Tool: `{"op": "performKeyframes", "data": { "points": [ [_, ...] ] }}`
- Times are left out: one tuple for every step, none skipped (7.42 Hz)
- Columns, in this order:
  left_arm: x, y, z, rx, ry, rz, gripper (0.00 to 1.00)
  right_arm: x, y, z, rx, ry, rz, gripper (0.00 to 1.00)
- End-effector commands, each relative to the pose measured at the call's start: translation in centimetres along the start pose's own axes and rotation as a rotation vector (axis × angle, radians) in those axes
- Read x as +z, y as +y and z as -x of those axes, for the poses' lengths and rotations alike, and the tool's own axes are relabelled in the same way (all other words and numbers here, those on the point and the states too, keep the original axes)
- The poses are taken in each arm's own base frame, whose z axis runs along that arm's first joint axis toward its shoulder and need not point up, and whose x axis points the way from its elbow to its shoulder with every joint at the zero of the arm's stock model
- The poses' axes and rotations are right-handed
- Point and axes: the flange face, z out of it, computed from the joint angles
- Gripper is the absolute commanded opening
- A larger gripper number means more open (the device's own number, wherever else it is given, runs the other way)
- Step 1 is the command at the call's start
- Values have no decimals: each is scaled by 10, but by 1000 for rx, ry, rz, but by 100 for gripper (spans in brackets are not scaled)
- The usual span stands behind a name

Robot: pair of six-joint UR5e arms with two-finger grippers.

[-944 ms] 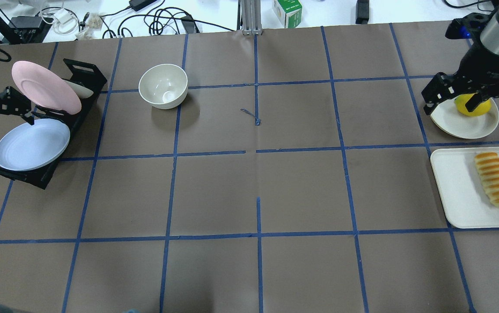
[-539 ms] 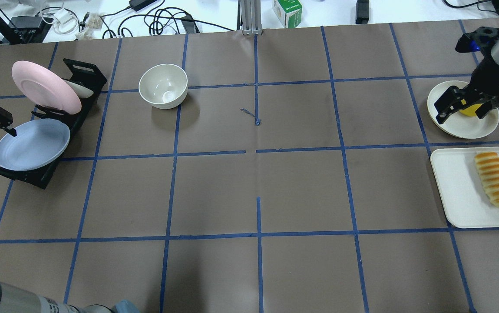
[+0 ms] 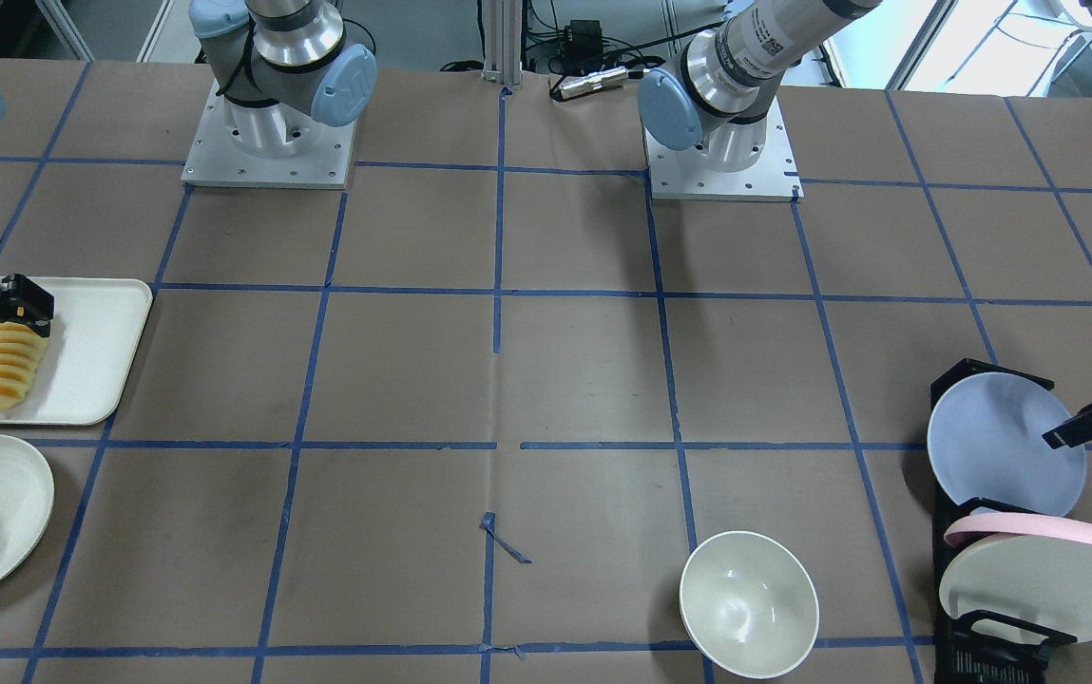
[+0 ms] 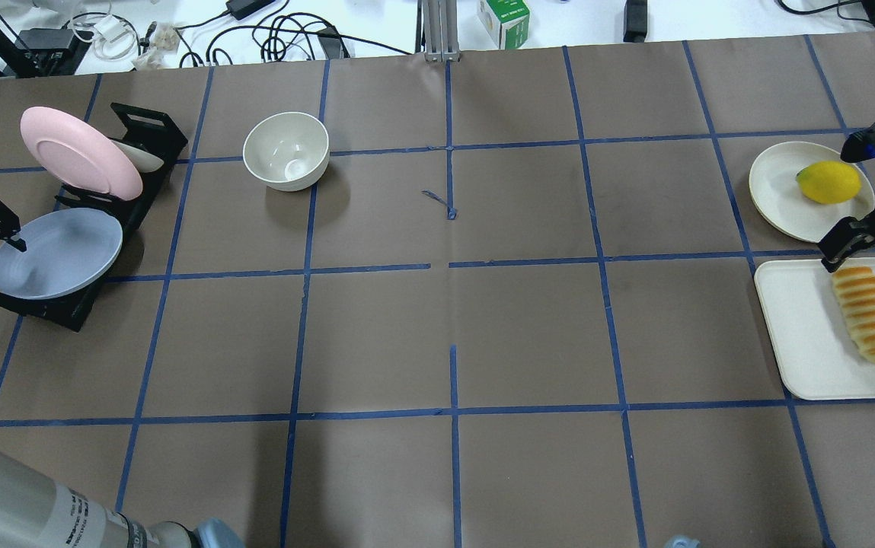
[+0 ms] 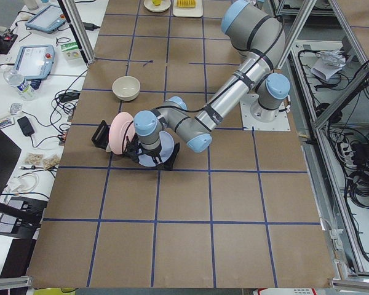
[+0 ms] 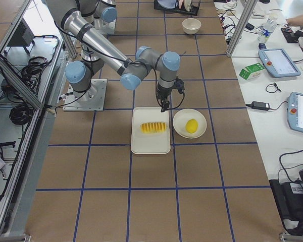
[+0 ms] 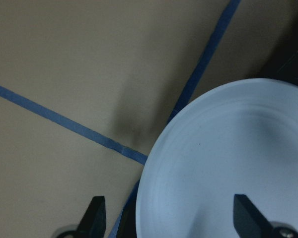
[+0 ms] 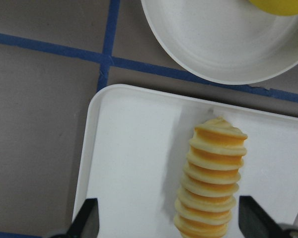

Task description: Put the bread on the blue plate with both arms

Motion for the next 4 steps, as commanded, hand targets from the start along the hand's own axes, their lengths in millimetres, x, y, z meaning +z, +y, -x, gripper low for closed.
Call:
{"op": "performKeyframes", "data": {
  "points": [
    [5, 2, 0, 1, 5, 6, 12, 48, 9, -39, 54, -24, 15, 100],
    [6, 2, 1, 3, 2, 7, 4, 72, 9, -43, 17, -29, 27, 100],
    [6, 2, 1, 3, 2, 6, 0, 87, 13, -53, 32, -27, 36, 100],
    [6, 3, 2, 1, 1, 9, 0, 96, 18, -60, 50, -39, 45, 100]
  ]
}}
